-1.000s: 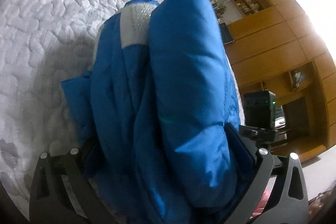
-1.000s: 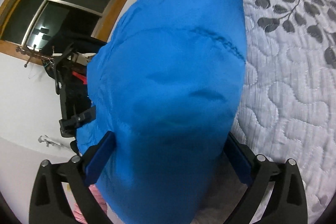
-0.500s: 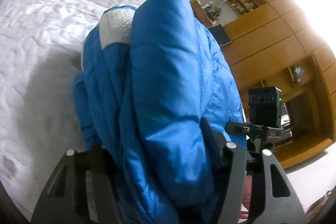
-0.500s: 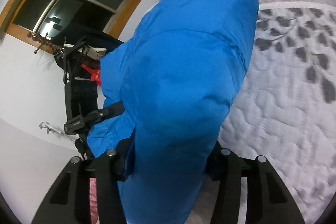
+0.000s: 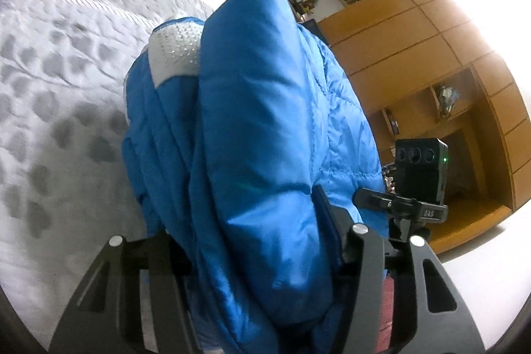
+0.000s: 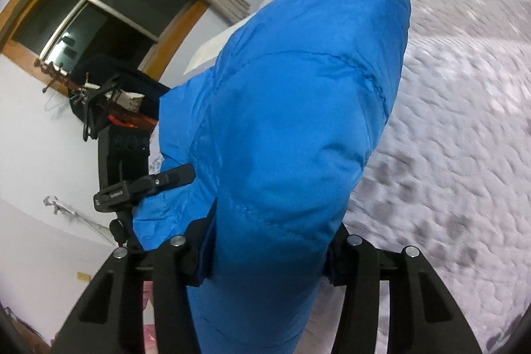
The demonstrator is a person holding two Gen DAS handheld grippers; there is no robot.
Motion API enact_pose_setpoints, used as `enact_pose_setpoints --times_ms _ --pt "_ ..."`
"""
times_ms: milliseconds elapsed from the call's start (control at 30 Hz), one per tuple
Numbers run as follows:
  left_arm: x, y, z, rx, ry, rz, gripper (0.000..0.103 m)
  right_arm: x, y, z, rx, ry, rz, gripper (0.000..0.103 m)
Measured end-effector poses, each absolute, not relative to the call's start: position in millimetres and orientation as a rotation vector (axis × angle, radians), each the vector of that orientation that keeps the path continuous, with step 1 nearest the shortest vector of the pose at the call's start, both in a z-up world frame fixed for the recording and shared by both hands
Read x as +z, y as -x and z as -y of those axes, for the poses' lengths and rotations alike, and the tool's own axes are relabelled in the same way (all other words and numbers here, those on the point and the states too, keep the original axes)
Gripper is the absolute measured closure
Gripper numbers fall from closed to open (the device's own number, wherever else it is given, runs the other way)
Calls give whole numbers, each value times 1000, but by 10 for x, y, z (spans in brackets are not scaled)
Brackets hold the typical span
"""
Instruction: Fold small clothes
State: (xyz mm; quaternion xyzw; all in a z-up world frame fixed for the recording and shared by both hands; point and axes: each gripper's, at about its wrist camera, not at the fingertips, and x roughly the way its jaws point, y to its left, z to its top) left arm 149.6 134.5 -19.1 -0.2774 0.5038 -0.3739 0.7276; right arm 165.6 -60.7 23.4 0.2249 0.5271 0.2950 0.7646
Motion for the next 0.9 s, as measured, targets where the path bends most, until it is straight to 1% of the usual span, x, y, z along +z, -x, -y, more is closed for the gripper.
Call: enact_pose_setpoints --times_ms 133,233,300,367,500,567,700,900 --pt "-281 -1467 -1134 -799 579 -1125 48 -66 -1683 824 642 -535 -1188 50" --pt "-380 -1425 -1065 -773 549 -1125 43 -272 -1703 881 637 -545 -1202 43" --pt "-443 -1413 -1086 -769 557 -1118 39 -380 -1709 919 636 -565 -1206 37" --pt "-518 -1402 -1193 -764 554 -1105 33 -449 -1680 980 633 -577 -1204 32" --pt "-486 -1354 -1264 -749 570 -1105 31 -347 -1570 975 577 -510 -1186 23" --pt "-434 -1310 -1311 -726 565 -1101 28 -251 -1480 993 531 -465 -1169 21" --pt "-345 -1170 -1462 -652 542 -1086 23 -82 -1274 1002 451 -396 -1136 8" --pt "-3 -826 -1566 -557 448 -1001 18 106 -822 1056 369 -329 -1090 4"
